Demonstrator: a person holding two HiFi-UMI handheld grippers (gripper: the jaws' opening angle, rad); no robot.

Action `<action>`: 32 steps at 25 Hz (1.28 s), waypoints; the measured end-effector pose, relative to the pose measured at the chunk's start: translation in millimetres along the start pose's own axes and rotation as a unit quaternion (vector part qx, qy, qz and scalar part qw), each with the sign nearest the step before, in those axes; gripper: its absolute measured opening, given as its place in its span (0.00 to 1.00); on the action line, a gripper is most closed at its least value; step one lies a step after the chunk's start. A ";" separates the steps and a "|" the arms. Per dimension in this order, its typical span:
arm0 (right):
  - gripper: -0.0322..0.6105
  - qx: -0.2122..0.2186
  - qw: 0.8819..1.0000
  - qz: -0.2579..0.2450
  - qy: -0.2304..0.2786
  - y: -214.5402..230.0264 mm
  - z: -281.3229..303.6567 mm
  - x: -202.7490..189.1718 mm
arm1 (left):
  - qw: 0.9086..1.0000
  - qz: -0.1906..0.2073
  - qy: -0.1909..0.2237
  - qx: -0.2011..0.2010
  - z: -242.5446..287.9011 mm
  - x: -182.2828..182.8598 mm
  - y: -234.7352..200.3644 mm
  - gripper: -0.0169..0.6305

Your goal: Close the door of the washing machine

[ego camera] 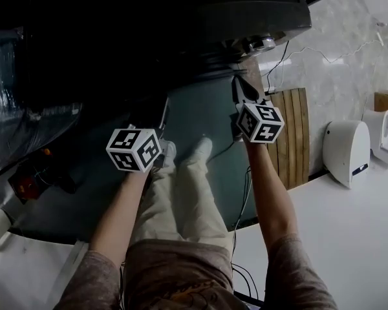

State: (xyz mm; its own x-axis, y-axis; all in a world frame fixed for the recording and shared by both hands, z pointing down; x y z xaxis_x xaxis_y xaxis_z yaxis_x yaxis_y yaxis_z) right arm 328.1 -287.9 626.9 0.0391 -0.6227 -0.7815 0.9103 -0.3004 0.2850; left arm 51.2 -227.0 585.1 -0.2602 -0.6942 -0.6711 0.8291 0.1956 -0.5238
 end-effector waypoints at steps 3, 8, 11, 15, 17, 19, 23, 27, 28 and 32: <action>0.04 0.006 1.000 -0.002 -0.007 0.2 0.1 0.7 | 1.000 -0.001 0.001 0.002 -0.3 -1.1 0.3 0.03; 0.04 0.022 1.000 -0.012 -0.014 4.4 0.2 3.7 | 1.000 -0.001 0.004 -0.001 1.0 -0.6 0.9 0.03; 0.04 0.027 0.999 -0.027 -0.018 5.6 2.0 5.5 | 1.000 -0.009 0.008 0.002 2.4 -0.9 1.4 0.03; 0.04 0.029 0.999 -0.032 -0.017 6.3 6.9 8.7 | 1.000 -0.003 0.007 0.003 6.9 -0.1 2.5 0.03; 0.04 0.035 0.999 -0.034 -0.018 6.8 8.0 9.3 | 1.000 -0.003 0.006 0.005 9.1 -0.4 3.1 0.03; 0.04 0.045 0.998 -0.038 -0.022 7.9 8.6 9.7 | 1.000 -0.008 0.006 0.008 10.3 -1.5 3.6 0.03; 0.04 0.049 0.997 -0.057 -0.029 10.0 7.0 11.5 | 1.000 -0.003 0.006 0.015 12.9 -1.9 5.6 0.03; 0.04 0.039 0.998 -0.039 -0.023 -0.3 -11.7 18.7 | 1.000 0.008 0.007 0.020 0.3 5.3 10.9 0.03; 0.04 0.039 0.999 -0.029 -0.017 -5.2 -20.4 23.1 | 1.000 0.010 0.008 0.020 -6.5 9.0 14.6 0.03; 0.04 0.043 0.999 -0.008 0.023 -23.4 -56.5 59.8 | 0.999 0.024 0.031 0.005 -27.8 40.7 39.2 0.03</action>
State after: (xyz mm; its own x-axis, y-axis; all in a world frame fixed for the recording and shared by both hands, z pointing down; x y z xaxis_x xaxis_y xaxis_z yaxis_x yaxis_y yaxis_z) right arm 332.4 -277.3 542.2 0.0451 -0.5841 -0.8104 0.8724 -0.3723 0.3169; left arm 59.3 -228.4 522.6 -0.2489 -0.6402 -0.7268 0.8466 0.2207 -0.4843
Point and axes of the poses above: the fingertips, and each gripper's own axes: z forward along the fingers, y to its right, x out of its top, the point moved 9 cm from there along -z, backward along the fingers, and after that the axes turned 2 degrees about -z, right-handed, at the moved point
